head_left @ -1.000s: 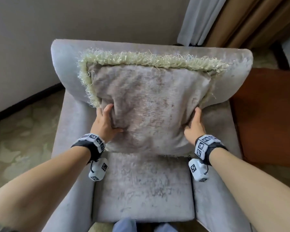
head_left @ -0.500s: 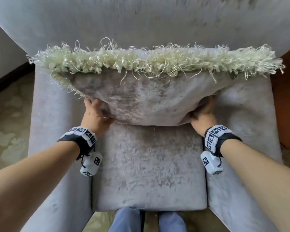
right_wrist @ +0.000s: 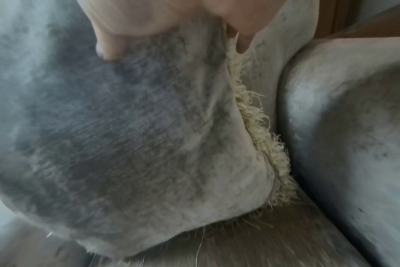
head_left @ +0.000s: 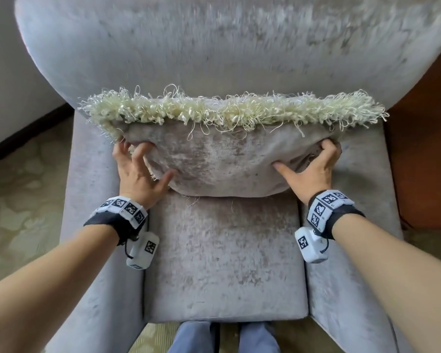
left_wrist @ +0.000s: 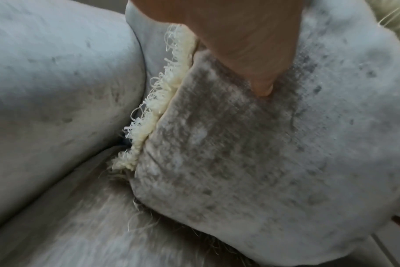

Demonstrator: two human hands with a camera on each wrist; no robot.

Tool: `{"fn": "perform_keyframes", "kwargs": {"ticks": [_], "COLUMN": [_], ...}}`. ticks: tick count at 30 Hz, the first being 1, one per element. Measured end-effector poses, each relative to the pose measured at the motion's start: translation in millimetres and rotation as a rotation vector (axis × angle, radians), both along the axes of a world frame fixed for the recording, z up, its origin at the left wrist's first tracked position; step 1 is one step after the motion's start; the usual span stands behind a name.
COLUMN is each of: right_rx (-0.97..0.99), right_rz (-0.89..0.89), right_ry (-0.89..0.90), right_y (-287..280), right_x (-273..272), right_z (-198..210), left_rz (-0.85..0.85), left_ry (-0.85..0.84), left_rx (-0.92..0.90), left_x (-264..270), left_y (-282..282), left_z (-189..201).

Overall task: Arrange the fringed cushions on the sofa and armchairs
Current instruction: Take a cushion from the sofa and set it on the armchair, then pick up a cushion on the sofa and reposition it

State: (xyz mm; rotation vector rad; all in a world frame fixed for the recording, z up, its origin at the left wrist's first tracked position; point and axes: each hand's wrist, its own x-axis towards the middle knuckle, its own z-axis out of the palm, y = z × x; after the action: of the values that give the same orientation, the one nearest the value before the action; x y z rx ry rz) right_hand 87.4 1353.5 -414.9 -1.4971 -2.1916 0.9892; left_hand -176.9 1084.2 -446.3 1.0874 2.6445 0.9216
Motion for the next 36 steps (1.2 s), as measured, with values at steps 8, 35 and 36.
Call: {"fn": "perform_keyframes", "kwargs": {"ticks": [8,35,36], "right_rx": [-0.001,0.089,0.1], "right_rz": [0.002,0.148,0.143], "right_ry": [-0.019,-0.33,-0.323], "right_y": [14.7,-58.5,-62.6], "right_x": [-29.9,117.2,128.0], "right_z": [-30.0,222.5,232.9], "left_rz": [-0.01,-0.531,-0.569], "left_ry": [0.096,0.207,0.227], "left_rx": [-0.235,-0.583,-0.558], "left_x": [-30.7,106.5,120.2], "left_y": [27.3,68.0,74.2], "left_z": [-4.3,256.9,269.9]}}
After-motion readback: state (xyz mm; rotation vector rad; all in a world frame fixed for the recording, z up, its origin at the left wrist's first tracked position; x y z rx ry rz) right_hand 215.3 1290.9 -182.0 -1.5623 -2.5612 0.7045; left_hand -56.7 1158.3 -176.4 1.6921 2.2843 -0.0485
